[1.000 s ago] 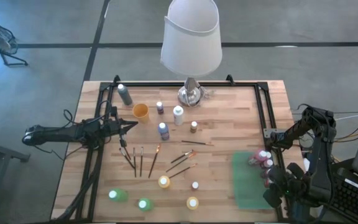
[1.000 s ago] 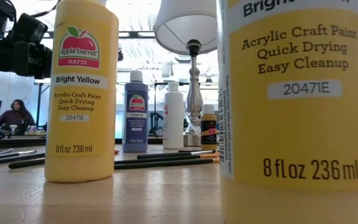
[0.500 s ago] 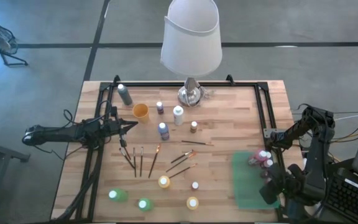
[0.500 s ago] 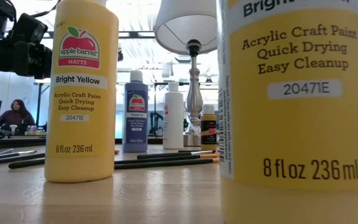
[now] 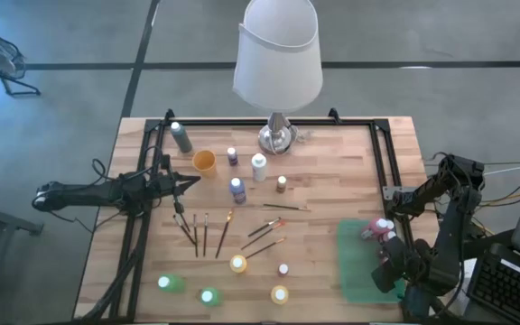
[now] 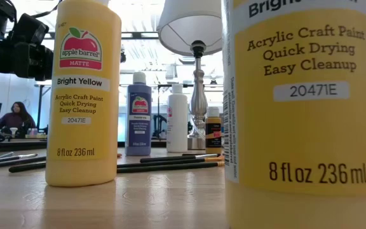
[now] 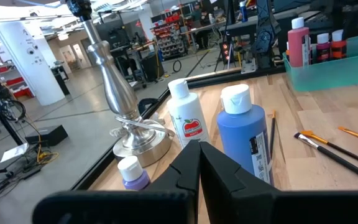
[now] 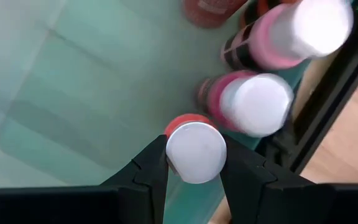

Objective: Pick & Place Paint Supplies
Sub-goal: Put the orange paint bottle into the green bin

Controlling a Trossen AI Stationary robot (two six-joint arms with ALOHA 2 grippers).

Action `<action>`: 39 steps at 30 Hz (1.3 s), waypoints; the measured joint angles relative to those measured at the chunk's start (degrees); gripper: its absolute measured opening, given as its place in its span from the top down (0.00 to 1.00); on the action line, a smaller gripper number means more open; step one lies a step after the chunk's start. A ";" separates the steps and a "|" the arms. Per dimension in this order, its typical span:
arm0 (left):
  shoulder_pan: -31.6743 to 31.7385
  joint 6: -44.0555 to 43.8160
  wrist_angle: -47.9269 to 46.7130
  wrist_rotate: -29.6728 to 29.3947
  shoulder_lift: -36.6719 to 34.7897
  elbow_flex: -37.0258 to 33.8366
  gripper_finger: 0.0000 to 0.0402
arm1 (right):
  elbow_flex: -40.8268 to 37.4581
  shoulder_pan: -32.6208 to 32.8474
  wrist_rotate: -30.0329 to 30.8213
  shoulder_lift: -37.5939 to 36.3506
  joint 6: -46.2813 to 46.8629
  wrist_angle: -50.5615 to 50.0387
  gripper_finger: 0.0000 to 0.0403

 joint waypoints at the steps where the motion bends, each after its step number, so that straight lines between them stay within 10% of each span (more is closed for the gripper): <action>1: 0.00 -0.02 0.00 0.00 0.00 -0.02 0.97 | -0.28 -0.01 -0.53 -0.13 0.03 0.16 0.72; 39: -0.03 -0.01 -0.01 -0.02 0.00 -0.01 0.97 | 2.76 0.15 -3.45 0.11 -2.95 -4.06 0.50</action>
